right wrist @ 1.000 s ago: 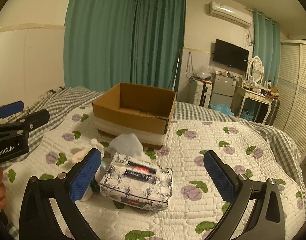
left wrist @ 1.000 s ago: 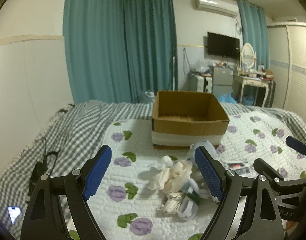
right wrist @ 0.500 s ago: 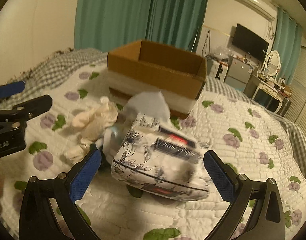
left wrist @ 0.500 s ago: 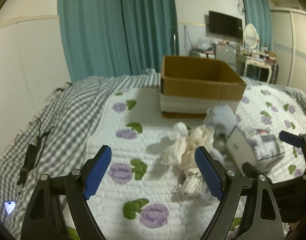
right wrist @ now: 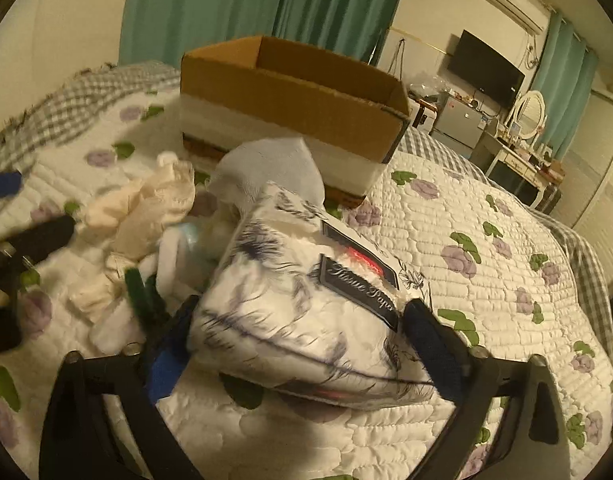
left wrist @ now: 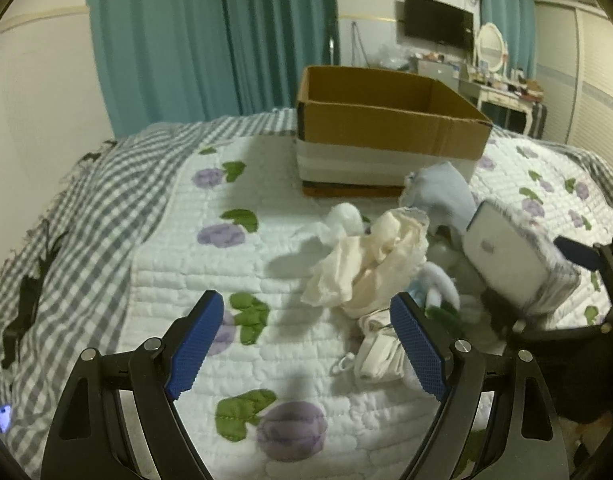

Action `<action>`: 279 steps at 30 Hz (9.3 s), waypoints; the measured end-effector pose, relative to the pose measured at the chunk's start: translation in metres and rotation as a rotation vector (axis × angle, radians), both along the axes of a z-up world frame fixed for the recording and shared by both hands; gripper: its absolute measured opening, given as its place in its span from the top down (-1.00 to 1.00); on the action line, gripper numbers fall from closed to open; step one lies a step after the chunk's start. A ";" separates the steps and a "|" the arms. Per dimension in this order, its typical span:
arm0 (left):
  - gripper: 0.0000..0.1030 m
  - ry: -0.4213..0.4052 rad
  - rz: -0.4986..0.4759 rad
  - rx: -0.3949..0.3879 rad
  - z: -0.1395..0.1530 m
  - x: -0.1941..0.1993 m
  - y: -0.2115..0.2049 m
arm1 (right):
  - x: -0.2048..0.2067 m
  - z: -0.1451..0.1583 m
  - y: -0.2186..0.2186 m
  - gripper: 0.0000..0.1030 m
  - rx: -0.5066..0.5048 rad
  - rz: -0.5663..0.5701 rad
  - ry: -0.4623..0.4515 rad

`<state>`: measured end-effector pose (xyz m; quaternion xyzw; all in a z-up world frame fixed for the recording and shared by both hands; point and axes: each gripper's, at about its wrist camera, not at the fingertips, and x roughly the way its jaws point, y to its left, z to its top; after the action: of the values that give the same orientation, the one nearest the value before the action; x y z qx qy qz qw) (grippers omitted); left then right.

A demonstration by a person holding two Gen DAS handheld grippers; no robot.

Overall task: Organize soft objects
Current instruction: 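Grasp the floral-printed tissue pack with the right tool, then grasp the cream lace cloth with the left tool, then carry the tissue pack with the right tool while the left tool carries the lace cloth into the box, then open both tools to drop the items into the box, then grasp the white sock bundle with the right tool while the left tool grasps the white wrapped item, then carry both held items over the cardboard box, then open both tools to drop the items into the box, then grasp the blue-and-white tissue pack with the left tool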

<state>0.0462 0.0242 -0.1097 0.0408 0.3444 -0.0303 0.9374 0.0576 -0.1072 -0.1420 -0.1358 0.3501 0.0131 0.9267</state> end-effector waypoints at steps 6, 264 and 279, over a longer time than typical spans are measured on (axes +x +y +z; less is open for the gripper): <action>-0.67 0.022 -0.060 -0.006 -0.003 0.011 -0.015 | -0.001 0.026 -0.019 -0.24 0.107 -0.021 -0.060; -0.51 -0.234 -0.144 0.018 0.125 0.012 -0.004 | -0.031 0.146 -0.050 -0.97 0.257 0.041 -0.178; -0.51 0.126 -0.314 0.017 -0.039 0.054 -0.054 | 0.019 0.030 -0.085 -0.97 0.330 -0.039 0.004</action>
<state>0.1006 -0.0298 -0.1490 0.1000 0.3920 -0.1758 0.8975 0.0770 -0.1922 -0.1119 0.0249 0.3475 0.0524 0.9359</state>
